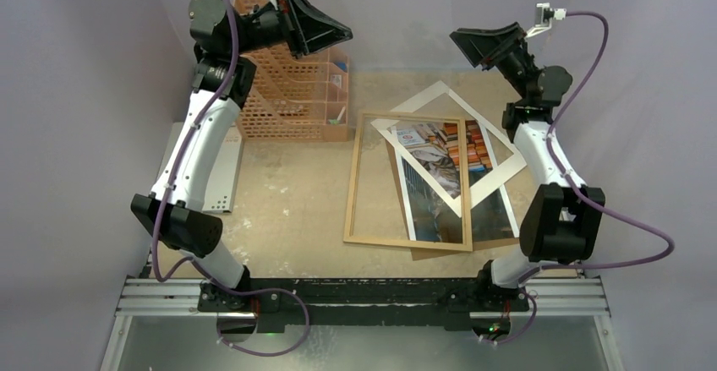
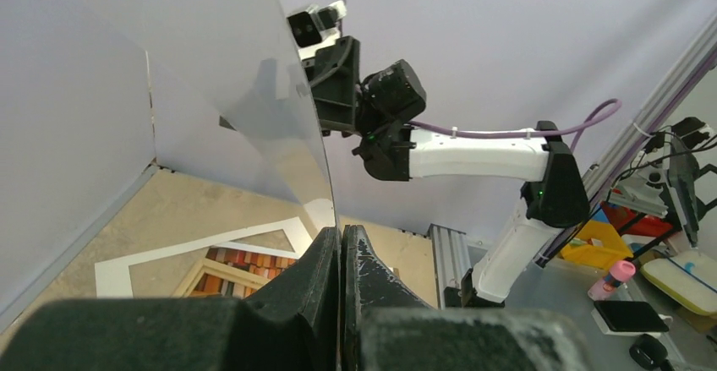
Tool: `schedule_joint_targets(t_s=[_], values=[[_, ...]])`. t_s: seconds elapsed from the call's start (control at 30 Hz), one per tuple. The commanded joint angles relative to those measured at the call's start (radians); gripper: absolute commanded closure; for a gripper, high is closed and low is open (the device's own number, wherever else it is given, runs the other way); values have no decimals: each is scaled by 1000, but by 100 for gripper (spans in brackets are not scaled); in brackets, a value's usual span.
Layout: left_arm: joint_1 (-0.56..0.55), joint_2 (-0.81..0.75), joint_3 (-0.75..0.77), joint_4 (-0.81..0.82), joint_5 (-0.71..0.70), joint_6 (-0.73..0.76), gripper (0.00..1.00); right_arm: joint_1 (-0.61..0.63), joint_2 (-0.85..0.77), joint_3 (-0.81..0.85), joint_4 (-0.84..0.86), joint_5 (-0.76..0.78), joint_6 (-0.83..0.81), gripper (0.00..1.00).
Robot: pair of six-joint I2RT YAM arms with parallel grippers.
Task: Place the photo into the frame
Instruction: Adjust the photo frame item.
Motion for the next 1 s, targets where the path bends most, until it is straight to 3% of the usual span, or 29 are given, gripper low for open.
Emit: schedule_joint_targets(t_s=[0.0, 0.2, 0.4, 0.5, 0.57, 0.73, 0.97], values=[[1, -70, -3, 79, 18, -6, 100, 8, 39, 33, 145, -41, 110, 2], [1, -65, -9, 100, 9, -35, 100, 12, 72, 33, 358, -116, 341, 11], [1, -64, -25, 156, 12, -85, 100, 18, 71, 29, 361, -104, 353, 12], [1, -65, -35, 157, 8, -90, 100, 22, 77, 46, 429, -116, 401, 18], [1, -69, -41, 154, 1, -87, 100, 22, 77, 41, 501, -101, 455, 27], [1, -56, -47, 210, -39, -138, 100, 22, 64, -1, 640, -26, 563, 59], [1, -77, -74, 89, -92, -55, 100, 12, 40, -69, 583, -30, 548, 90]])
